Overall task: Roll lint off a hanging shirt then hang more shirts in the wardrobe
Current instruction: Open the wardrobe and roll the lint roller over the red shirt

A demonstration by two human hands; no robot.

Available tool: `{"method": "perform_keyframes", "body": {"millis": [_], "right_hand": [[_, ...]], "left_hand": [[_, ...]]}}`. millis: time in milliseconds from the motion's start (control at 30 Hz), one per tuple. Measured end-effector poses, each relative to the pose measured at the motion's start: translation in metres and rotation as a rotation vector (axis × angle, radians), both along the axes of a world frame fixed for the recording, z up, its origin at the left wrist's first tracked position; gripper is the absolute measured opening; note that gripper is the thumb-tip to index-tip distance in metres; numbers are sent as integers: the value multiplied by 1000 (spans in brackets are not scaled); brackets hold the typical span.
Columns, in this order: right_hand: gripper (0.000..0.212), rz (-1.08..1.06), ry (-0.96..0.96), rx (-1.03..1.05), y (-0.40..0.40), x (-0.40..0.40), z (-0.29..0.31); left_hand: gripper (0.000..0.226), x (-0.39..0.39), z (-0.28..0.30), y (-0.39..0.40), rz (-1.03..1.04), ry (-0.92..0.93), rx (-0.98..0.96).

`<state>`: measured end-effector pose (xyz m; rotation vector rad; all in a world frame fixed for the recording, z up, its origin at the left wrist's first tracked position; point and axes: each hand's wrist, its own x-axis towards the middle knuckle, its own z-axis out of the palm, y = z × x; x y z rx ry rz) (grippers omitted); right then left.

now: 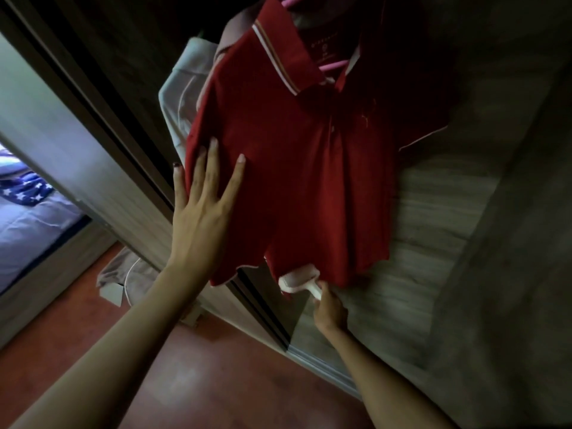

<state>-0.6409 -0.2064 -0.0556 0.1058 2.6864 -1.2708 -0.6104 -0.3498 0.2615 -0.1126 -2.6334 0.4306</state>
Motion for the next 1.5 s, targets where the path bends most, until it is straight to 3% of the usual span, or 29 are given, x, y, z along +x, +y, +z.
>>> {"method": "perform_keyframes", "body": {"millis": [67, 267, 467, 667, 733, 867, 1033, 1333, 1400, 1500], "right_hand": [[39, -45, -18, 13, 3, 6, -5], [38, -195, 351, -256, -13, 2, 27], [39, -29, 234, 4, 13, -6, 10], [43, -326, 615, -184, 34, -22, 54], [41, -360, 665, -224, 39, -37, 77], [41, -318, 537, -195, 49, -54, 76], [38, -214, 107, -46, 66, -34, 12], [37, -397, 436, -237, 62, -57, 70], [39, -364, 392, -227, 64, -60, 67], [42, -273, 142, -173, 71, -59, 53]], "left_hand": [[100, 0, 1, -1, -9, 19, -4], [99, 1, -1, 2, -17, 5, 19], [104, -3, -8, 1, -6, 13, 10], [87, -6, -10, 3, -33, 35, 25], [86, -8, -11, 3, -31, 33, 26], [93, -9, -13, 4, -31, 14, 30], [98, -6, -12, 3, -38, 13, 45], [98, -9, -13, 4, -31, 16, 41], [97, -9, -14, 4, -38, 19, 39], [100, -11, -14, 5, -35, 12, 35]]}}
